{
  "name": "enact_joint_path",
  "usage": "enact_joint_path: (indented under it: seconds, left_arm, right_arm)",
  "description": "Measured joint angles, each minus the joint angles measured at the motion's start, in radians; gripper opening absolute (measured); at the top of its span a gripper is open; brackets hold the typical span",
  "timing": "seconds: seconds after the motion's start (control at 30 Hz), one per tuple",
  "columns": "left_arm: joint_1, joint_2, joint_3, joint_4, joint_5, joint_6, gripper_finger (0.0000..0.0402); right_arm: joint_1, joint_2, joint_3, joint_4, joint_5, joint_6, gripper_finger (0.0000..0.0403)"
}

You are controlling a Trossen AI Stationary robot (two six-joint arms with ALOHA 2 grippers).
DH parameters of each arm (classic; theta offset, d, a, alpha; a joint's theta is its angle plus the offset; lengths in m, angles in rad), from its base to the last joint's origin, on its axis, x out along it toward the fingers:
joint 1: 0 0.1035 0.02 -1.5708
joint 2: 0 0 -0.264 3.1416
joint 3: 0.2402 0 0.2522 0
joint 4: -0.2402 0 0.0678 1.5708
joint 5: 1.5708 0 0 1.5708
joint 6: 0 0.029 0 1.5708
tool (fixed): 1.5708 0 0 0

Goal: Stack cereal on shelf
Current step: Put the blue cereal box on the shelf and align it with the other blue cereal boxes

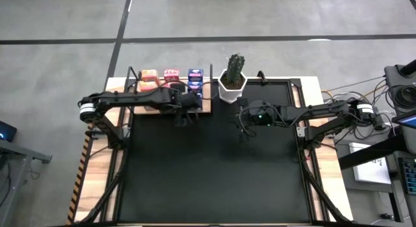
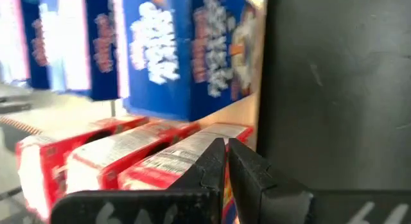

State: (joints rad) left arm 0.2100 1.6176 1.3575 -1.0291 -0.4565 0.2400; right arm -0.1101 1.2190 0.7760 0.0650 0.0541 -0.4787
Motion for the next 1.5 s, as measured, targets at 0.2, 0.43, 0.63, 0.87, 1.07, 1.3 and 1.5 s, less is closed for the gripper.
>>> enact_joint_path:
  seconds: [0.2, 0.43, 0.63, 0.87, 1.07, 1.3, 1.5]
  left_arm:
    - [0.0, 0.0, 0.017, -0.002, -0.054, -0.006, 0.0001]
    - [0.009, 0.0, 0.016, 0.022, -0.058, -0.002, 0.0]
    - [0.008, 0.0, 0.016, 0.059, -0.058, 0.02, 0.0]
    - [0.008, 0.0, 0.016, 0.065, -0.058, 0.023, 0.0]
    - [0.005, -0.003, 0.015, 0.058, -0.058, 0.007, 0.0]
    - [-0.036, -0.017, 0.011, 0.052, 0.028, -0.037, 0.0]
    - [-0.017, 0.009, -0.01, 0.065, -0.009, -0.047, 0.0]
  right_arm:
    - [0.0, 0.0, 0.0, 0.0, 0.0, -0.004, 0.0011]
    - [0.0, 0.0, 0.0, 0.0, 0.0, -0.004, 0.0011]
    - [0.0, 0.0, 0.0, 0.001, 0.0, -0.004, 0.0011]
    - [0.0, 0.0, 0.0, 0.002, 0.0, -0.004, 0.0011]
    - [0.0, 0.0, 0.0, 0.002, 0.0, -0.004, 0.0011]
    - [0.0, 0.0, 0.0, 0.002, 0.0, -0.01, 0.0011]
    - [0.0, 0.0, 0.0, 0.003, 0.0, -0.011, 0.0011]
